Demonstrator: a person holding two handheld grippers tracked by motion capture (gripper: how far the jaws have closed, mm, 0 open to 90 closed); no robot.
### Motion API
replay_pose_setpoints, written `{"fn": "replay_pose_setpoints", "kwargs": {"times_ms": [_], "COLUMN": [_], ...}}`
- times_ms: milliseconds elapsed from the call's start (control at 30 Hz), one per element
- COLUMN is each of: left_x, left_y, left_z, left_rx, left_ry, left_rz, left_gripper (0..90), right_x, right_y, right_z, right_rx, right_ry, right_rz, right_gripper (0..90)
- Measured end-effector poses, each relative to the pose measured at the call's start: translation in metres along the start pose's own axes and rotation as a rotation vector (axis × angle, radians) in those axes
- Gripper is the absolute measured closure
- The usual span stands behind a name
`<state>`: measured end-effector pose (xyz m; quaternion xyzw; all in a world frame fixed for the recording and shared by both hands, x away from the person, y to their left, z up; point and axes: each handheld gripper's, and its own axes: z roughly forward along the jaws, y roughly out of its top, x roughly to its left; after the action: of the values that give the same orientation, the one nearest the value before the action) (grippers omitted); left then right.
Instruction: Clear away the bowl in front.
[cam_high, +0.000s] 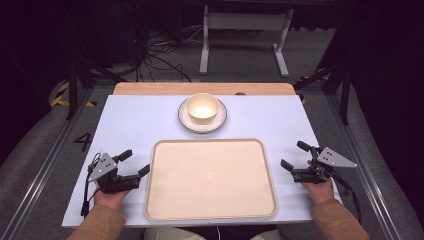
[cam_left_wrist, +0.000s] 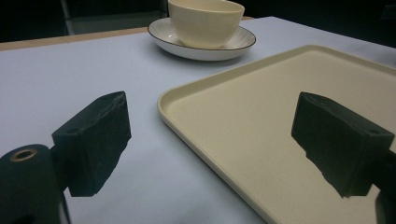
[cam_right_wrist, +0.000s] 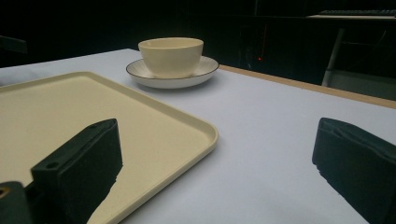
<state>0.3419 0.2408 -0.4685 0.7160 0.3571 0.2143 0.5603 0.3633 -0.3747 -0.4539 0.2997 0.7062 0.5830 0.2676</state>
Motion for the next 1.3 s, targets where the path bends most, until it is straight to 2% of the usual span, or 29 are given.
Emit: {"fn": "replay_pose_setpoints", "kwargs": {"times_ms": [333, 567, 667, 800, 933, 1067, 1233, 1300], "left_x": [0.000, -0.002, -0.003, -0.007, -0.008, -0.009, -0.010, -0.011], "left_y": [0.000, 0.002, 0.008, 0.019, 0.025, 0.030, 0.035, 0.038], "left_z": [0.000, 0.001, 0.004, 0.006, 0.005, 0.002, 0.000, -0.001], "left_rx": [0.000, 0.002, 0.016, 0.022, -0.008, -0.032, -0.041, -0.034], "left_ry": [0.003, 0.014, 0.017, 0.022, 0.000, -0.005, -0.011, 0.003], "left_rz": [-0.008, 0.004, 0.000, 0.019, 0.001, 0.006, 0.007, 0.016], "left_gripper": [12.7, 12.9, 13.8, 10.6, 8.8, 8.3, 8.1, 8.0], "right_x": [0.000, 0.000, 0.000, 0.000, 0.001, 0.001, 0.001, 0.001], "right_y": [0.000, 0.000, 0.000, 0.000, 0.000, 0.000, 0.000, 0.000], "right_z": [0.000, 0.000, 0.000, 0.000, 0.000, 0.000, 0.000, 0.000], "right_rx": [0.002, 0.003, 0.005, 0.003, 0.003, 0.003, 0.002, 0.003], "right_ry": [0.003, 0.004, 0.003, 0.003, 0.003, 0.003, 0.004, 0.004], "right_rz": [-0.002, -0.002, -0.002, -0.005, -0.005, -0.008, -0.008, -0.008], "right_gripper": [1.7, 1.8, 1.9, 1.9, 1.9, 1.9, 1.9, 1.9]}}
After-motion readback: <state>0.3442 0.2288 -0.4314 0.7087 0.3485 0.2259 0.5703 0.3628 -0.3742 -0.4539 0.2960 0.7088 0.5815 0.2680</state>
